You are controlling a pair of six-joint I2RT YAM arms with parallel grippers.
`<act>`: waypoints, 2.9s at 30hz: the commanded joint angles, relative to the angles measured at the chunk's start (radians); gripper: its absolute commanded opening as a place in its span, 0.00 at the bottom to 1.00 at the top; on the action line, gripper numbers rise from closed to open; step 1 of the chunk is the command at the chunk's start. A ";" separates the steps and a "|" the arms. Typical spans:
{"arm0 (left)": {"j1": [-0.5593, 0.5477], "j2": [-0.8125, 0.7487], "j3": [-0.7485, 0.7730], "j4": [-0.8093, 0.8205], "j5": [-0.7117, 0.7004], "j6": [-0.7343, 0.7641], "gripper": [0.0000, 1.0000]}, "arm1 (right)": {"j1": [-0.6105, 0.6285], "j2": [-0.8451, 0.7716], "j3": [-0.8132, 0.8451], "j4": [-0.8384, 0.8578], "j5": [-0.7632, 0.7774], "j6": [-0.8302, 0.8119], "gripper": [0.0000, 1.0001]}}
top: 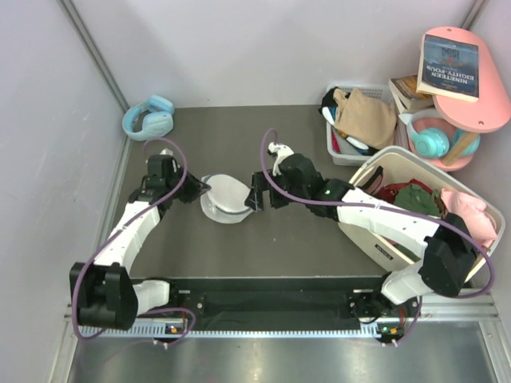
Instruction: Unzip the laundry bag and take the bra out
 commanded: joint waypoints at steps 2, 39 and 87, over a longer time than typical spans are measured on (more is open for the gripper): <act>0.000 -0.072 -0.028 -0.010 -0.168 -0.263 0.00 | 0.061 0.055 0.199 -0.052 0.015 -0.015 0.95; -0.002 -0.146 -0.087 -0.085 -0.130 -0.748 0.00 | 0.135 0.374 0.373 0.027 -0.180 -0.017 0.41; 0.000 -0.122 -0.062 -0.009 -0.148 -0.644 0.00 | 0.048 0.257 0.203 0.065 -0.025 0.002 0.00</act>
